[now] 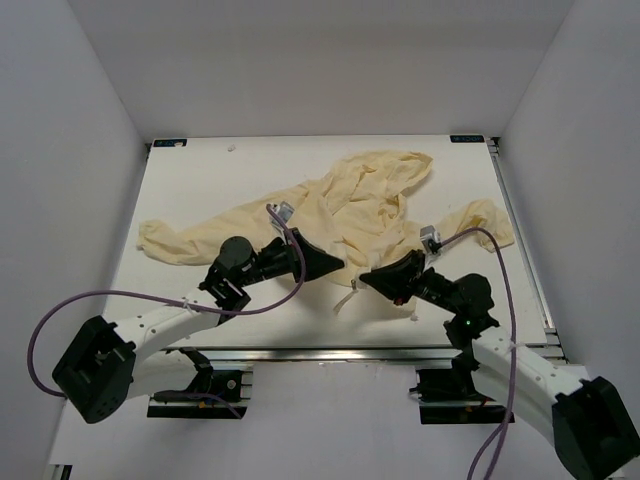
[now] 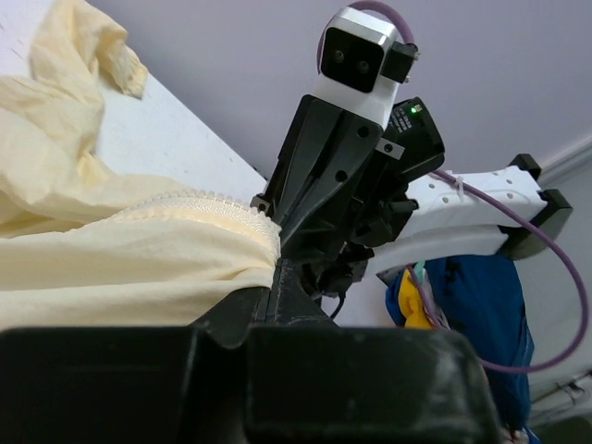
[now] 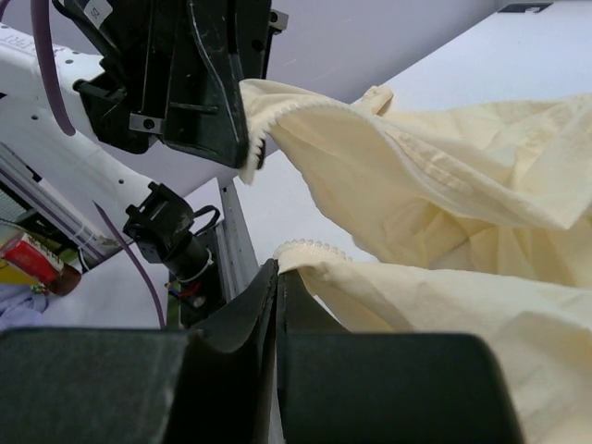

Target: Zip up the jacket

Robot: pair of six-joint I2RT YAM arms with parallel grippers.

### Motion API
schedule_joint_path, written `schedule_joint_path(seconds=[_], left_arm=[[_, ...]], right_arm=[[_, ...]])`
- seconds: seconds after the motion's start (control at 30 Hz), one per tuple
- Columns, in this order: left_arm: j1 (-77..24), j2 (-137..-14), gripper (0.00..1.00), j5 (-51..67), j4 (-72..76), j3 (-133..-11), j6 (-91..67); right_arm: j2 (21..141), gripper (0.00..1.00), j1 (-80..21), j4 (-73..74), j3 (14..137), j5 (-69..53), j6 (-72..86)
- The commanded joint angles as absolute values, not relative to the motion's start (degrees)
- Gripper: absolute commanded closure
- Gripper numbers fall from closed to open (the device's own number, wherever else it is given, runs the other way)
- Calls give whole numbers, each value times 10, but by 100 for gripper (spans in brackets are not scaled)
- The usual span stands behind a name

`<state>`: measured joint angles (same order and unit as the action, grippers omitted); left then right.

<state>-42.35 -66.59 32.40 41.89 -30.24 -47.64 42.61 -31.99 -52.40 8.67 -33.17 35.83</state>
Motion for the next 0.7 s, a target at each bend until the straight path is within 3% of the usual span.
schedule_joint_path(seconds=[0.0,0.07,0.2,0.3,0.67], left_arm=[[-404,-628,100,326,395,-301,-458],[-399,-618,100,316,375,-301,-448],[-392,-607,100,301,351,-303,-435],[-391,-609,100,298,353,-304,-436],[-391,-608,100,226,306,-317,-438]], right_arm=[[496,100,-273,-691,121,-434,404],[547,100,-234,-774,137,-499,454],[727,100,-214,-1082,184,-557,624],[784,100,-222,-1083,241,-589,657],[773,100,-218,-1046,278,-562,628]])
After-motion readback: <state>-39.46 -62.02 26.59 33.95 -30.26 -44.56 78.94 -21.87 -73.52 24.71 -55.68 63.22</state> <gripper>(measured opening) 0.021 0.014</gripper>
